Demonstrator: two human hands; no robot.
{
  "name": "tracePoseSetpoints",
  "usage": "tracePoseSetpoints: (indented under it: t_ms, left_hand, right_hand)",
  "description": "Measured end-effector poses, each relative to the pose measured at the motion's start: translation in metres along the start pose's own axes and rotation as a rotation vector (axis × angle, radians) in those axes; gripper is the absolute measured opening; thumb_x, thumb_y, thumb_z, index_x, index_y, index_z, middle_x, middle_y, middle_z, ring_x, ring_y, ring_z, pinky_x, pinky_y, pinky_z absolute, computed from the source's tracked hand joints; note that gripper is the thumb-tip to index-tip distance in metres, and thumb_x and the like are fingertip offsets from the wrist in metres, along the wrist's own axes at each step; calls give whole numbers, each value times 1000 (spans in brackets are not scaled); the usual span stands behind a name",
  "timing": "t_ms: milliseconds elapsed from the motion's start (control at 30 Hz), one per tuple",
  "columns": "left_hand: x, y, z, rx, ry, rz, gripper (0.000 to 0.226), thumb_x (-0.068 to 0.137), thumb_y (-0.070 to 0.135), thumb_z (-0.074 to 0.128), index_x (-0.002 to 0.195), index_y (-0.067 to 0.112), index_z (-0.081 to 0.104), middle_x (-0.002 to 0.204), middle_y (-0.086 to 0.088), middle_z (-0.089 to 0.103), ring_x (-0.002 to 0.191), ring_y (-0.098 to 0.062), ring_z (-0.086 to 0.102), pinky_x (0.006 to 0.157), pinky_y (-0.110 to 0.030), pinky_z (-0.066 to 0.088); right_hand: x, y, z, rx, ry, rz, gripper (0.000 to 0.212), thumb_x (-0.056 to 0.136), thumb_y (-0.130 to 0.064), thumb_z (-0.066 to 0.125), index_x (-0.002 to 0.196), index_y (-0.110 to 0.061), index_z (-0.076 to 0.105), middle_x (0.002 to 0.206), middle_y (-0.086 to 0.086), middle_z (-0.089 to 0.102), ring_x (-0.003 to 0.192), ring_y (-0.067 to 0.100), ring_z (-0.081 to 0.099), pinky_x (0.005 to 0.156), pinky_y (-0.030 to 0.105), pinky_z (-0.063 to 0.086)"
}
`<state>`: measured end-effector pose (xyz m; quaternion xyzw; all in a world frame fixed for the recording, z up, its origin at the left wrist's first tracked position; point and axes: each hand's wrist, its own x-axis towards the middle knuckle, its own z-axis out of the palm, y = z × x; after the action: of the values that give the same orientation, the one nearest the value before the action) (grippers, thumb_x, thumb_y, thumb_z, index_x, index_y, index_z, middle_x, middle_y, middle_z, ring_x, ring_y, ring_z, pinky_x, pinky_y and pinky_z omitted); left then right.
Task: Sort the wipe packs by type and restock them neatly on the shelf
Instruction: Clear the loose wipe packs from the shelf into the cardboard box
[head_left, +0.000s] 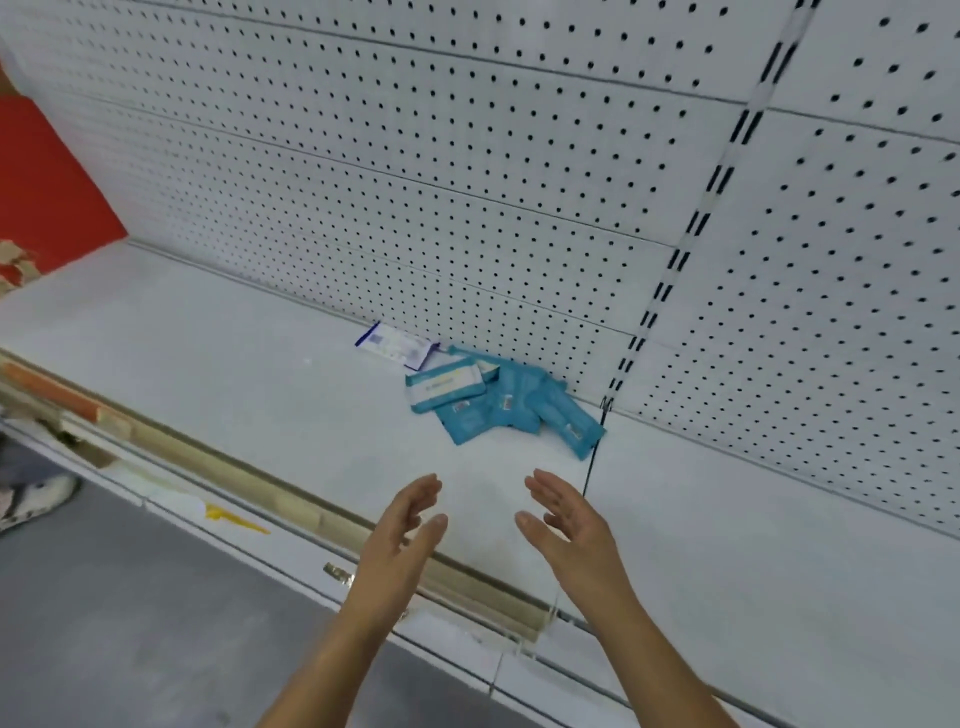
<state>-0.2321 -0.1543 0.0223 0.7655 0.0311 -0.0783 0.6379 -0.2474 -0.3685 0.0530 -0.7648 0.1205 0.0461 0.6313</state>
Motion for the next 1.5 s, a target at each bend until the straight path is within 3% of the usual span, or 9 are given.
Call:
tracePoseSetpoints:
  t_ms: [167, 567, 700, 833, 900, 1000, 1100, 1300, 1500]
  left_hand:
    - [53, -7, -28, 8, -42, -44, 34, 97, 28, 63, 128, 41, 58, 127, 21, 63, 119, 1, 58, 108, -34, 45]
    - [171, 9, -31, 239, -99, -15, 40, 93, 27, 68, 131, 32, 58, 128, 19, 60, 113, 4, 57, 91, -14, 46]
    - [200, 7, -29, 325, -80, -7, 38, 95, 21, 65, 133, 26, 58, 129, 13, 57, 110, 0, 56, 93, -21, 50]
    - [248, 15, -20, 394, -133, 5, 39, 94, 18, 67, 132, 20, 57, 122, 9, 56, 111, -10, 55, 79, -5, 42]
    - [272, 16, -15, 464, -167, 29, 44, 92, 21, 69, 133, 19, 55, 121, 6, 58, 111, -15, 58, 88, -20, 49]
    - [298, 6, -7, 769, -223, 45, 60, 86, 33, 70, 141, 25, 48, 136, 4, 55, 123, -17, 53, 106, -37, 37]
    - [320, 2, -12, 1025, -296, 55, 64, 76, 48, 72, 136, 36, 51, 127, 9, 58, 120, -14, 51, 98, -37, 25]
    - [333, 0, -44, 476, -543, -139, 24, 78, 27, 83, 96, 17, 71, 83, 10, 68, 77, -7, 63, 70, -17, 48]
    - [312, 7, -33, 292, -646, -314, 30, 84, 26, 79, 112, 22, 67, 106, 8, 71, 99, -9, 67, 90, -28, 56]
  right_hand:
    - [29, -2, 17, 21, 104, 58, 48, 87, -31, 74, 131, -38, 56, 128, -22, 61, 118, 1, 57, 99, 18, 43]
    - [160, 3, -21, -125, 248, 75, 45, 94, -14, 65, 137, -21, 55, 133, -8, 58, 121, 14, 54, 105, 27, 40]
    - [190, 10, -28, -370, 258, 65, 41, 98, -8, 55, 137, -17, 54, 133, 0, 58, 115, 10, 51, 98, 22, 36]
    - [221, 16, -34, -601, 209, 209, 41, 95, -22, 57, 136, -24, 51, 135, -1, 56, 118, 18, 54, 97, 32, 39]
    - [225, 19, -32, -801, 182, 334, 49, 91, -38, 62, 137, -29, 49, 131, -4, 57, 120, 19, 53, 97, 36, 35]
    - [220, 24, -32, -798, 187, 482, 30, 79, -52, 71, 101, -35, 58, 108, -5, 67, 100, 17, 60, 93, 36, 37]
    - [205, 9, -30, -450, 271, 532, 18, 82, -35, 78, 81, -21, 67, 89, 5, 73, 78, 18, 66, 81, 37, 53]
    - [207, -44, -6, 24, 376, 431, 15, 87, -18, 74, 100, -10, 72, 95, 6, 77, 83, 19, 74, 62, 24, 56]
    - [251, -28, 40, -240, 374, 542, 41, 82, -26, 79, 116, -8, 64, 115, 9, 69, 92, 23, 67, 76, 36, 56]
